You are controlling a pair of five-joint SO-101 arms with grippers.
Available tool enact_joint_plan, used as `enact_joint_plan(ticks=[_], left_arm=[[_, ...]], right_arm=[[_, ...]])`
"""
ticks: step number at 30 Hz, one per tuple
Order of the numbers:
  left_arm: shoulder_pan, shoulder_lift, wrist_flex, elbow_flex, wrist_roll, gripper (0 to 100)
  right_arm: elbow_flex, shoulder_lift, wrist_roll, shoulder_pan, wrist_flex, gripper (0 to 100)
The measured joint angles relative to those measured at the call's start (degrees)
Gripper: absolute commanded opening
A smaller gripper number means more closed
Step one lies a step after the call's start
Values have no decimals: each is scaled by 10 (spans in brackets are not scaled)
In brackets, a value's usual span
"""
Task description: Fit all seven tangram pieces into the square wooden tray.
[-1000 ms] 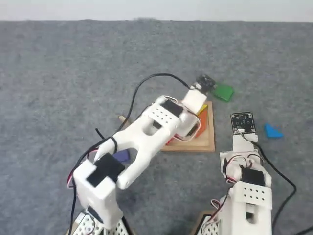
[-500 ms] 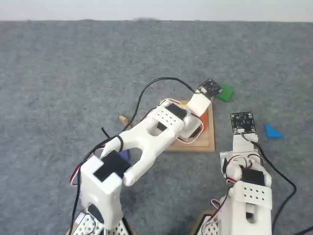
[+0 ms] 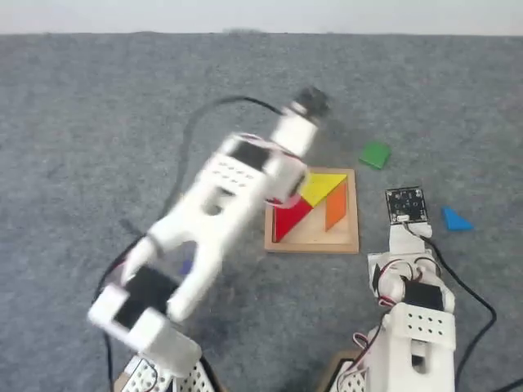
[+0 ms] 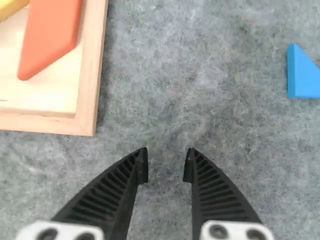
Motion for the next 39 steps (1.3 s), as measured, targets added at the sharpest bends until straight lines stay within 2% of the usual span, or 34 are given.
enact_joint_plan(ticks=[4, 7, 11, 18, 29, 36, 39], left_arm=[[-91, -82, 20, 41, 2, 104], [-178, -85, 20, 55, 28, 178], [-255, -44, 20, 56, 76, 183], [-258, 24, 22, 56, 84, 183], [-233, 65, 94, 55, 175, 181], [-223, 115, 96, 46, 185, 179], [-223, 131, 96, 31, 185, 147]], right_arm=[[0, 0, 0, 0, 0, 136], [0, 0, 0, 0, 0, 136], [0, 0, 0, 0, -2, 136], [0, 0, 0, -15, -3, 136], [0, -3, 0, -16, -3, 136], [0, -3, 0, -16, -3, 136], [0, -3, 0, -16, -3, 136]])
